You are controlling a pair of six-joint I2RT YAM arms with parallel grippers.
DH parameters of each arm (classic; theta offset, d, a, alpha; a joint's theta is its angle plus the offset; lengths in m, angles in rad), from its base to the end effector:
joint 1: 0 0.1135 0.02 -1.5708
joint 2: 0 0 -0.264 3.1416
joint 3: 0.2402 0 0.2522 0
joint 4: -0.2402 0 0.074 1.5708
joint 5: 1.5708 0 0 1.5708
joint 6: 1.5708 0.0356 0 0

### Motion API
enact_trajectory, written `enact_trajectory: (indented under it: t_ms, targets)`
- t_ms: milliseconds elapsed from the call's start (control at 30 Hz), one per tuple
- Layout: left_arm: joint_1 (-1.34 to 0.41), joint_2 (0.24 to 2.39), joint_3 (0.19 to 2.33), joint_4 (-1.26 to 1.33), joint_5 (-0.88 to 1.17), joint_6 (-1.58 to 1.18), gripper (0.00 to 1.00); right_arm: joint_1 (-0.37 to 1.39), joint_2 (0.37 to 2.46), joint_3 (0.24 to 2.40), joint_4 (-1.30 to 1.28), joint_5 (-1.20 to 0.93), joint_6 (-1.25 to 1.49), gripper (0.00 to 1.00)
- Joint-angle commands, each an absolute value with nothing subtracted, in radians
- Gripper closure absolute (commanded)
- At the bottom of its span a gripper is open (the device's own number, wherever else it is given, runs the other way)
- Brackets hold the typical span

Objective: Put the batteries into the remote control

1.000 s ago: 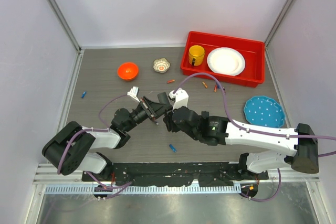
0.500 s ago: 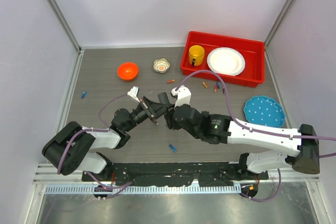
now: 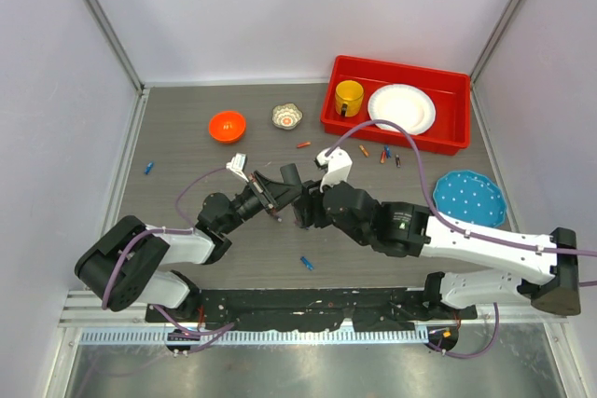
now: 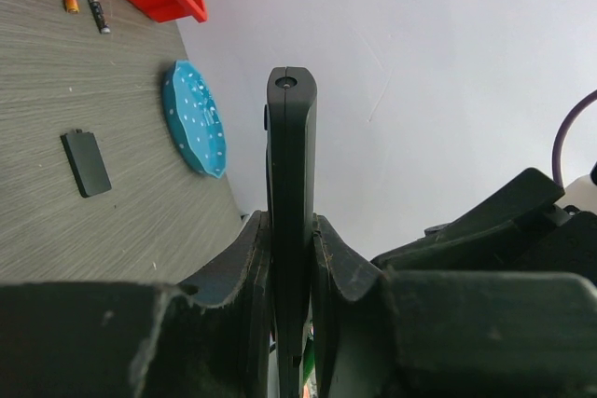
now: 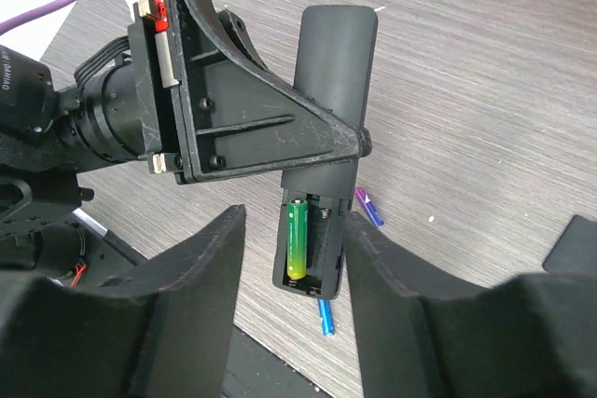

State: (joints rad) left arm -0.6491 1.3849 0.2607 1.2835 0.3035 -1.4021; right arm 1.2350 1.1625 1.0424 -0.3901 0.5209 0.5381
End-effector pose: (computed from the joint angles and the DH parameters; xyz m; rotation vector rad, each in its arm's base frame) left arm 0.1829 -0.1522 0.1951 -0.3406 1.6897 -1.8368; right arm 0.1014 0.2369 0.3348 -0.3955 2.0190 0.5811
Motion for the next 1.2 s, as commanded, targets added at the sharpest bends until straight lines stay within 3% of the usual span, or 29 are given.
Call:
enact_trajectory:
  t_ms: [0, 67, 267, 533, 1167]
  targets:
    - [-0.655, 1.390, 0.272, 1.491, 0.301, -1.381, 1.00, 1.233, 1.100, 1.075, -0.367, 0.552, 0.580, 0.44]
    - [-0.655, 1.387, 0.270, 1.494, 0.296, -1.379, 1.00, 1.226, 1.056, 1.036, -0.356, 0.565, 0.624, 0.34]
    - [-0.655, 1.384, 0.288, 1.494, 0.272, -1.371, 1.00, 1.096, 0.968, 0.920, -0.272, 0.373, 0.767, 0.19]
    - [-0.655, 1.411, 0.327, 1.516, 0.236, -1.365, 1.00, 0.807, 0.940, 0.755, -0.118, -0.081, 1.009, 0.17]
    - [-0.655, 1.445, 0.357, 1.546, 0.227, -1.355, 1.00, 0.785, 1.035, 0.709, 0.017, -0.207, 1.080, 0.16]
